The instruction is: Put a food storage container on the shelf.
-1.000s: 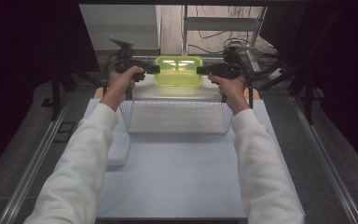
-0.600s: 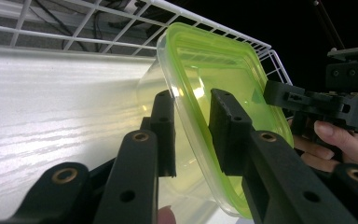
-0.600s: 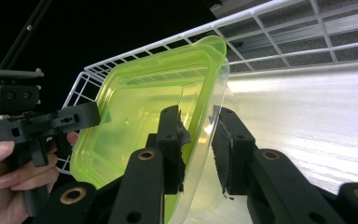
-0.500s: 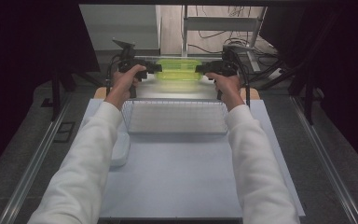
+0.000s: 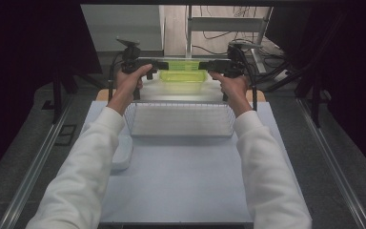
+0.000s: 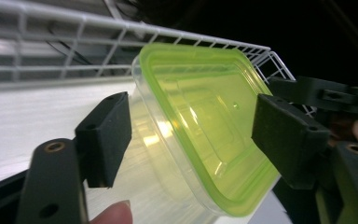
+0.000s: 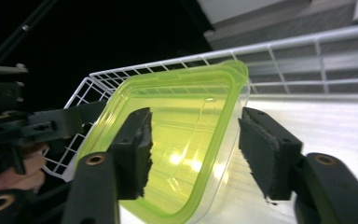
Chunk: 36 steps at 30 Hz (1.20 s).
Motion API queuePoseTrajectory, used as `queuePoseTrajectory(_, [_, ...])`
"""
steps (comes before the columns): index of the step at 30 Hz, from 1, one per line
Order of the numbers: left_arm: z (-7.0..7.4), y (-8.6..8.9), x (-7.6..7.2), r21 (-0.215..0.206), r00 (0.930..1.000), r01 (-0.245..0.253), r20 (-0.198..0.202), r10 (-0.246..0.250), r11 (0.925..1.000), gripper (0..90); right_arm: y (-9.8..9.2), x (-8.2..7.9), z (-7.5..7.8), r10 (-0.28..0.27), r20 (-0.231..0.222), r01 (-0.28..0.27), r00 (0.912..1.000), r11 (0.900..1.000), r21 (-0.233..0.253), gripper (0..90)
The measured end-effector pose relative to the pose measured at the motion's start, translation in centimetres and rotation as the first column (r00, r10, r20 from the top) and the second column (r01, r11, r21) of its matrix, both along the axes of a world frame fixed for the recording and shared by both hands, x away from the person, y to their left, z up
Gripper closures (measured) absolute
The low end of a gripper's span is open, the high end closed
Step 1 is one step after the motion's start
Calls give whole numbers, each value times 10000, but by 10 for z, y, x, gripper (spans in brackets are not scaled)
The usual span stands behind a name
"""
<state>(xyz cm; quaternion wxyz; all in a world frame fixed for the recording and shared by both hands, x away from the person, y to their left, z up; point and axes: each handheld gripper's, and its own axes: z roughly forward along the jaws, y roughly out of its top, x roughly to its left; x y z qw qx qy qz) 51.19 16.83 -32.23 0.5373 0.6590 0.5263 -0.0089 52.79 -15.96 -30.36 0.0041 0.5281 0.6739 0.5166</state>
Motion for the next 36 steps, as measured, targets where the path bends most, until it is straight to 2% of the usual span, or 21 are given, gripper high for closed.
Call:
queuePoseTrajectory(2, [4,3,-6,230,9998,-120,184,116,9997,241,-1,-6,5,-1,312,9,9995,9996,-274,378])
queuePoseTrajectory(4, [7,6,-15,691,9993,55,376,-81,9976,244,-3,-13,9,45,592,-13,9982,9985,-538,352])
queuePoseTrajectory(8, [15,8,-37,1128,9964,251,780,-340,9933,252,-8,-32,14,724,1103,-585,9913,9905,-1246,314])
queuePoseTrajectory(9, [16,8,-42,1082,9960,227,840,-319,9939,255,-10,-37,14,889,1270,-704,9879,9872,-1434,312])
queuePoseTrajectory(11, [17,9,-56,1306,9935,344,1031,-481,9908,260,-14,-48,13,1204,1546,-936,9806,9810,-1701,307])
queuePoseTrajectory(13, [15,10,-75,1518,9912,412,1185,-595,9876,267,-20,-61,11,1441,1802,-1142,9730,9793,-1669,306])
queuePoseTrajectory(14, [14,10,-83,1769,9890,515,1277,-749,9829,265,-23,-68,10,1609,1876,-1304,9690,9777,-1646,303])
queuePoseTrajectory(16, [10,13,-100,1805,9860,545,1452,-814,9821,269,-28,-81,6,1881,1970,-1521,9622,9710,-1844,295])
queuePoseTrajectory(21, [-5,21,-134,1491,9803,858,1642,-1102,9851,275,-45,-112,-9,2328,2040,-1881,9509,9579,-2167,293])
queuePoseTrajectory(26, [-30,20,-168,1707,9771,1175,1562,-1446,9783,288,-59,-140,-29,2670,1972,-2230,9433,9498,-2196,293])
queuePoseTrajectory(32, [-65,14,-202,2200,9754,1545,1210,-1841,9632,292,-62,-175,-59,3100,1624,-2705,9368,9358,-2260,302])
queuePoseTrajectory(36, [-90,7,-218,2459,9750,1885,690,-2112,9508,291,-61,-195,-82,3358,1202,-3005,9342,9226,-2416,304])
